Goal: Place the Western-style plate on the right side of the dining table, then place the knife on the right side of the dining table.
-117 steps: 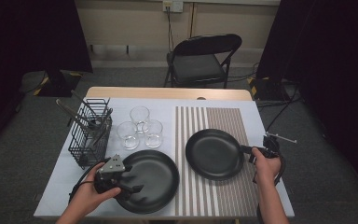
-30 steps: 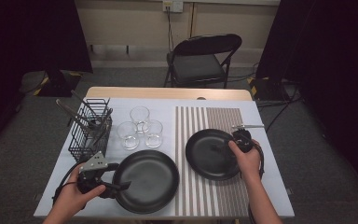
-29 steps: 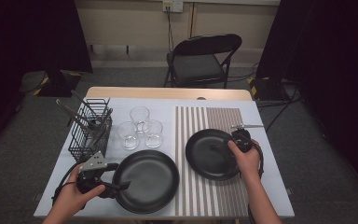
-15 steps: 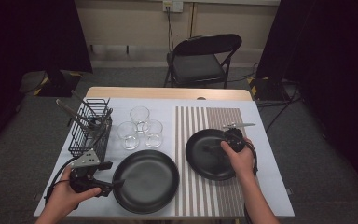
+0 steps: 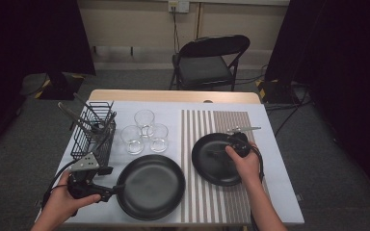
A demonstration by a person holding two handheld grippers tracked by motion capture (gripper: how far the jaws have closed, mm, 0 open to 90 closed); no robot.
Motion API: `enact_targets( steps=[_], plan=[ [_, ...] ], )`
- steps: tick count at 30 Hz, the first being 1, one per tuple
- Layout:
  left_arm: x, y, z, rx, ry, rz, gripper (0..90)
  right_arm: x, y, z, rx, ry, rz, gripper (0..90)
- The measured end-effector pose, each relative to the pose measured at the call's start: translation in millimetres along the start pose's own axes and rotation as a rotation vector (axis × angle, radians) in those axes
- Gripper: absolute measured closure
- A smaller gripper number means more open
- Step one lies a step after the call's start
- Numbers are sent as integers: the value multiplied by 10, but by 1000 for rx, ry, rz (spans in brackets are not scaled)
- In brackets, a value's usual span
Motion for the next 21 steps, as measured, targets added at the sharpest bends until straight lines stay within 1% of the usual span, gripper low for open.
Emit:
enact_targets(
  steps=[5,6,9,10,12,13,15,21],
  plan=[
    [-7,-8,-16,-5,12,-3,161,5,-21,-7,-4,-6,4,228],
    [-10,-11,-15,-1,10,-4,162,10,-25,-5,-5,-1,-1,228],
    [-13,-18,-26,-2,0,-4,162,20,-27,7,0,-10,1,228],
    [-12,-23,-35,-6,-1,-3,163,24,-29,10,3,-3,-1,228],
    [-4,-44,-50,-4,2,-9,163,18,-27,13,4,-6,8,228],
    [-7,-47,-58,-11,-4,-7,163,21,-23,11,1,-10,2,228],
    [6,-69,-65,-2,3,-14,163,24,-25,12,-1,-13,-2,229],
    [22,-110,-106,-1,1,-17,163,35,-30,-2,-3,-19,-3,228]
  ],
)
Point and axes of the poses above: each handheld gripper's, and its own axes: y roughly forward along the jaws, z roughly out of its underside, x roughly to its left, the point moved 8 cm from there along y, roughly forward along the jaws, and after that the axes turned 7 degrees about -y, right-handed, at the moved point
